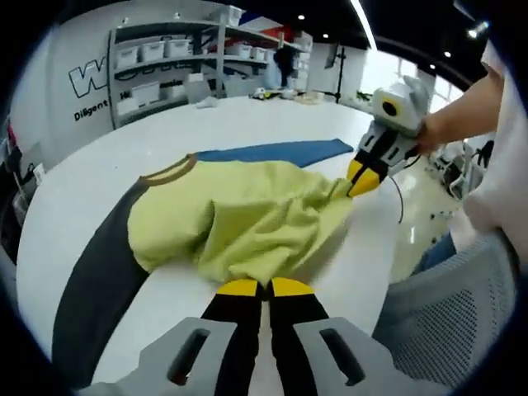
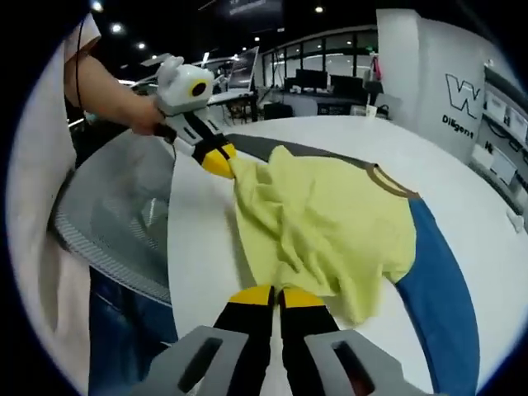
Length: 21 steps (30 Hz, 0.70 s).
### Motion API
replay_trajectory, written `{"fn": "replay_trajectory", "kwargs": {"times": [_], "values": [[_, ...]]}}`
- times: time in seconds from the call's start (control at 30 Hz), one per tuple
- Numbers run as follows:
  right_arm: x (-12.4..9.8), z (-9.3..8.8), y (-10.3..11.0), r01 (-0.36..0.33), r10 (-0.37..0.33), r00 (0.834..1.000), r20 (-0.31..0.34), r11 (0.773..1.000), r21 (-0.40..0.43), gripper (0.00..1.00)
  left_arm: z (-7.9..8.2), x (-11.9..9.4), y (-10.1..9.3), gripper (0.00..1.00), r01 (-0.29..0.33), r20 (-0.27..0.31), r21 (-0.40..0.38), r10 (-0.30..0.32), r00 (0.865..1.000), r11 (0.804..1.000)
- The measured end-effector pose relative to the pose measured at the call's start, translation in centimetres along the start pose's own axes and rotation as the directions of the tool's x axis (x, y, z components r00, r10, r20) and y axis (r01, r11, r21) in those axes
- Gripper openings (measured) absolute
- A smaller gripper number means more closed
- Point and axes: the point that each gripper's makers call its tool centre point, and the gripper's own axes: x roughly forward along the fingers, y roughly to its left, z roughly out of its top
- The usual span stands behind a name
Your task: Fold the garment on the visible template until the final outline fits inside the template.
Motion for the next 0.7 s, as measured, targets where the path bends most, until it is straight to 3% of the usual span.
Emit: {"fn": "replay_trajectory", "kwargs": {"times": [0.23, 0.37, 0.53, 0.7], "values": [[-1.9, 2.6, 1.4, -0.035, 0.034, 0.998, 0.051, 0.999, 0.020, 0.00, 1.0, -2.7, -1.4, 0.00, 0.023, 0.028, -0.042, -0.022, 0.999, 0.999], [-2.7, 3.8, 1.4, -0.020, 0.021, 0.997, 0.071, 1.000, -0.005, 0.00, 1.8, -3.6, -1.6, 0.00, 0.023, 0.045, -0.054, -0.020, 0.999, 0.998], [-3.1, 4.6, 0.0, 0.015, -0.014, 0.996, 0.090, 1.000, -0.005, 0.00, 3.2, -3.5, -0.5, 0.00, 0.010, 0.076, -0.079, -0.004, 0.997, 0.997], [-2.4, 5.2, -2.6, 0.060, -0.061, 0.994, 0.092, 0.998, 0.012, 0.00, 4.1, -1.9, 1.1, 0.00, -0.010, 0.075, -0.077, 0.016, 0.997, 0.997]]}}
